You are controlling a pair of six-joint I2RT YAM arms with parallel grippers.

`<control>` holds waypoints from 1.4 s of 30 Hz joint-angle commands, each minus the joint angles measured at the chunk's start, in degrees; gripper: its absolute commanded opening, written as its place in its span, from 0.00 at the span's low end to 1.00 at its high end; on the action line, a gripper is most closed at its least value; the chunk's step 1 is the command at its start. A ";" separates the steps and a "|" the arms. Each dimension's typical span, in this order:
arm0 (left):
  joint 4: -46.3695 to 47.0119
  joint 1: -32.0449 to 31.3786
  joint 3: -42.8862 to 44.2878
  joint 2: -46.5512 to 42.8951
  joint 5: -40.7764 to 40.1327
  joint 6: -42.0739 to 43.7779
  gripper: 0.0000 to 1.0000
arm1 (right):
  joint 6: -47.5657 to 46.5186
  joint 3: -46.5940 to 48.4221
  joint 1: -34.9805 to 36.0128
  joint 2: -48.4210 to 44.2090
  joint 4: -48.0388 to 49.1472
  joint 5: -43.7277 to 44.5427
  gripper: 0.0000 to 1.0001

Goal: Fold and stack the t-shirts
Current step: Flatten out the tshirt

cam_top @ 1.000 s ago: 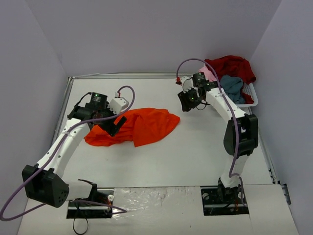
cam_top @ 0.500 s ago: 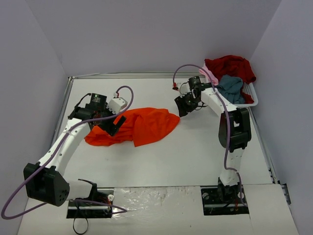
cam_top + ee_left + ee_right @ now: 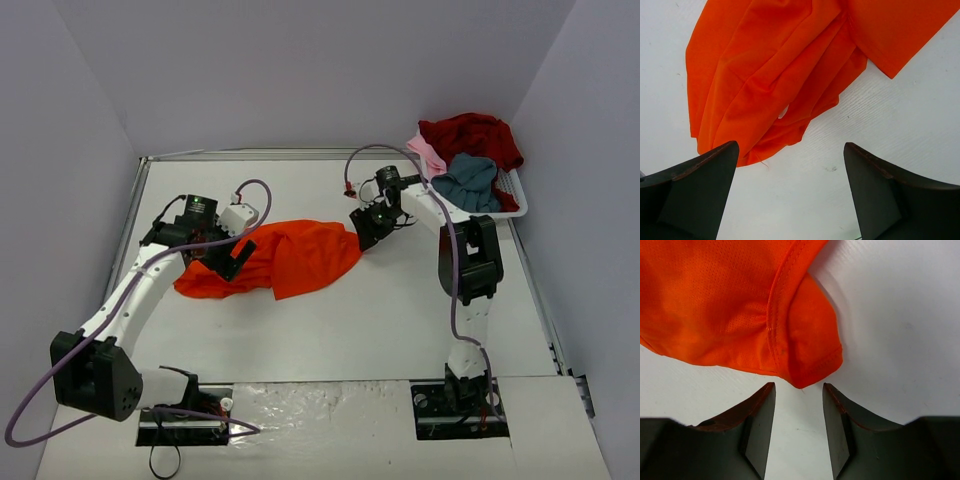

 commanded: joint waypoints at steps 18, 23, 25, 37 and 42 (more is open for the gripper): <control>1.67 1.14 -1.78 -1.64 0.37 -0.44 0.86 | -1.04 0.19 1.73 1.88 -3.11 -0.96 0.00; 1.94 1.23 -2.83 -1.03 -0.86 0.26 0.86 | -0.95 0.72 1.12 -1.54 -2.67 2.90 0.00; 2.38 1.23 -3.45 -0.68 -1.39 0.44 0.86 | -0.60 0.89 -0.55 -2.34 -2.40 4.13 0.00; 4.49 1.23 -5.82 0.11 -5.17 2.37 0.86 | 1.07 -1.74 -9.87 -5.59 1.46 7.56 0.00; 5.63 1.23 -8.45 0.64 -7.02 3.60 0.74 | 1.33 -2.53 -10.05 -4.45 2.34 8.18 0.00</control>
